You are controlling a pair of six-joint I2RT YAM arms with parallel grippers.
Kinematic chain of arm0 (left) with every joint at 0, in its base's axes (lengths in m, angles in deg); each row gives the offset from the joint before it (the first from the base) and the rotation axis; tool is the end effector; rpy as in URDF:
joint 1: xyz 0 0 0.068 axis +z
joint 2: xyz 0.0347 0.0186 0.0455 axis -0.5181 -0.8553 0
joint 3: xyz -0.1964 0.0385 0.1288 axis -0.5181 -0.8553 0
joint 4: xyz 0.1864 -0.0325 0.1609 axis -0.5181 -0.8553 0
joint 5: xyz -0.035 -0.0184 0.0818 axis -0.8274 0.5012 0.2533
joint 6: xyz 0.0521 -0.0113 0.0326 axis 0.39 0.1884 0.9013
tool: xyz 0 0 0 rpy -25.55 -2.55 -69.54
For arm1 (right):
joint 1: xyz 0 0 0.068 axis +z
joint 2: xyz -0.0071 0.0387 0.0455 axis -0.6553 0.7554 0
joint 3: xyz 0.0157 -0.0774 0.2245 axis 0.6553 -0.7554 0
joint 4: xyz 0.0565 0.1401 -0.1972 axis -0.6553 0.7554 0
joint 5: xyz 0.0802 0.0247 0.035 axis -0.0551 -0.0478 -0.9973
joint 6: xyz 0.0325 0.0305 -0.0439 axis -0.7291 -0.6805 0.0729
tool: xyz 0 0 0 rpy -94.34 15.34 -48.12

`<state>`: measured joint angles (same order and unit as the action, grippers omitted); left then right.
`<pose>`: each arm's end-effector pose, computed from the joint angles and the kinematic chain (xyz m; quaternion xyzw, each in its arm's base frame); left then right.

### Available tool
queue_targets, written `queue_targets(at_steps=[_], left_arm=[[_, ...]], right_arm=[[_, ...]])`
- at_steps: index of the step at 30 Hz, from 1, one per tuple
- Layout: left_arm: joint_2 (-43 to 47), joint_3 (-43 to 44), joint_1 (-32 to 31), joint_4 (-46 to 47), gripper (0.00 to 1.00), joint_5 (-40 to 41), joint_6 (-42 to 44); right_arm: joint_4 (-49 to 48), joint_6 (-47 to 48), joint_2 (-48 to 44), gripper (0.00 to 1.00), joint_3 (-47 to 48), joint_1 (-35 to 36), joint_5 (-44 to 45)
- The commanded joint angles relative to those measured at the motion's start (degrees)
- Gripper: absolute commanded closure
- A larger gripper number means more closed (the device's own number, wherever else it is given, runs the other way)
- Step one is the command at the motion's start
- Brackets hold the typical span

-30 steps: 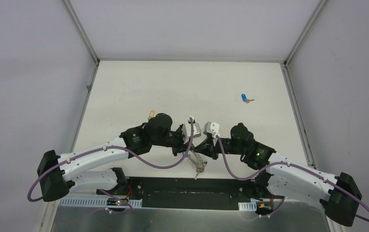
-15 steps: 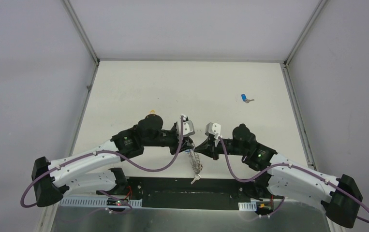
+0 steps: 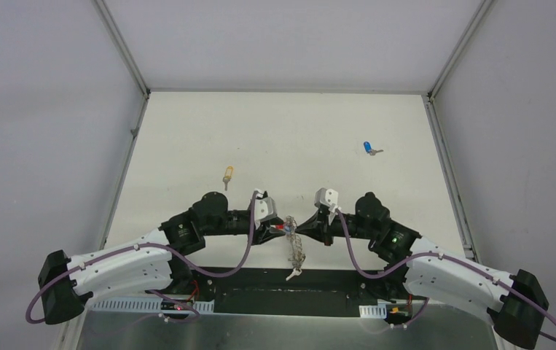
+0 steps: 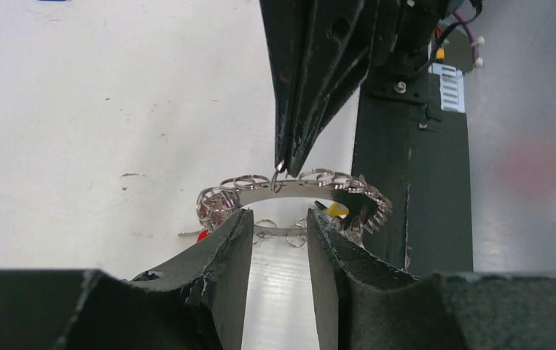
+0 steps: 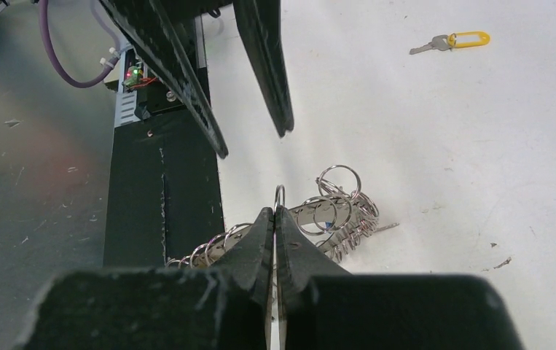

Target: Put the keys on the keyring

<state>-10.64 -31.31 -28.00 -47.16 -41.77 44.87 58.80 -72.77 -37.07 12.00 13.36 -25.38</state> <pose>0.0947 -0.1914 0.2483 0.4949 0.6056 -0.4087 0.4705 0.1009 0.1782 0.2136 -0.4899 0.6055 0.4317 0.4550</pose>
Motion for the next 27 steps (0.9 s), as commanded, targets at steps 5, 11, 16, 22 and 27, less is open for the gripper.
queue_targets(at_steps=[5,11,16,22,27], left_arm=[[-0.74,-7.27,-0.61,16.84,0.66,-7.77,10.00],[-3.30,-6.48,-0.95,18.37,0.64,-8.55,13.95],[-4.90,-5.18,-1.34,17.71,0.64,-7.93,13.45],[-6.54,-3.97,-1.59,16.89,0.73,-8.90,13.21],[-8.29,-2.22,-2.03,15.75,0.81,-10.81,13.43]], right_arm=[[-5.44,-1.18,-1.92,1.00,-0.28,0.19,-2.42],[-4.53,-0.91,-1.00,1.00,0.55,0.19,-3.52],[-4.40,-0.86,-0.41,1.00,1.01,0.19,-4.25],[-4.11,-0.94,-0.47,1.00,1.03,0.19,-4.27],[-4.00,-1.12,-0.40,1.00,1.12,0.19,-4.18]])
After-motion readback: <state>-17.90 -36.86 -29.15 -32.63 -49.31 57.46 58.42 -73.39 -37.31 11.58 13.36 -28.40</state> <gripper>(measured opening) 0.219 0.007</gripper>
